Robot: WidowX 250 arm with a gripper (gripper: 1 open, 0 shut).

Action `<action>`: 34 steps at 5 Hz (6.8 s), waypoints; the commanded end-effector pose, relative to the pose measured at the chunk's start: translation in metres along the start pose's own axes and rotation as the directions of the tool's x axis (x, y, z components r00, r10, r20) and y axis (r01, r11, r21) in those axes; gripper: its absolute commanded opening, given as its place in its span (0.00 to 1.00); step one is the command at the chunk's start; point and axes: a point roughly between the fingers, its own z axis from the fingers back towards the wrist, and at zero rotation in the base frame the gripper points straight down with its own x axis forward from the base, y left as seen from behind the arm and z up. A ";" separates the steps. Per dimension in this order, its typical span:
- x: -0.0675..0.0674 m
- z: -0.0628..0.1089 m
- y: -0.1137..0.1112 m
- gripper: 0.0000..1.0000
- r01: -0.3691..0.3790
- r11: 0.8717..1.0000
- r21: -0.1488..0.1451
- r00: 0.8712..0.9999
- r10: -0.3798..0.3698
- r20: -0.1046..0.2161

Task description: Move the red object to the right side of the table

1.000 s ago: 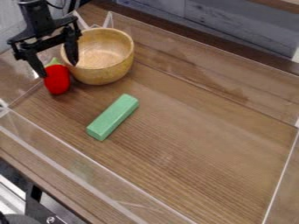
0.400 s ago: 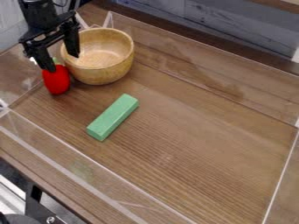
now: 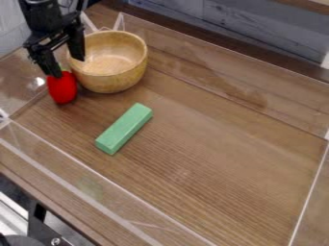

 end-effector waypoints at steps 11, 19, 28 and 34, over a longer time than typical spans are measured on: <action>-0.055 0.059 -0.025 0.00 0.073 0.993 -0.095 0.993 -0.081 -0.080; -0.268 0.060 -0.029 0.00 0.440 0.892 -0.104 0.878 -0.452 -0.159; -0.323 0.036 0.020 0.00 0.648 0.752 -0.120 0.728 -0.658 -0.193; -0.344 0.019 0.004 0.00 0.376 0.916 -0.140 0.886 -0.400 -0.236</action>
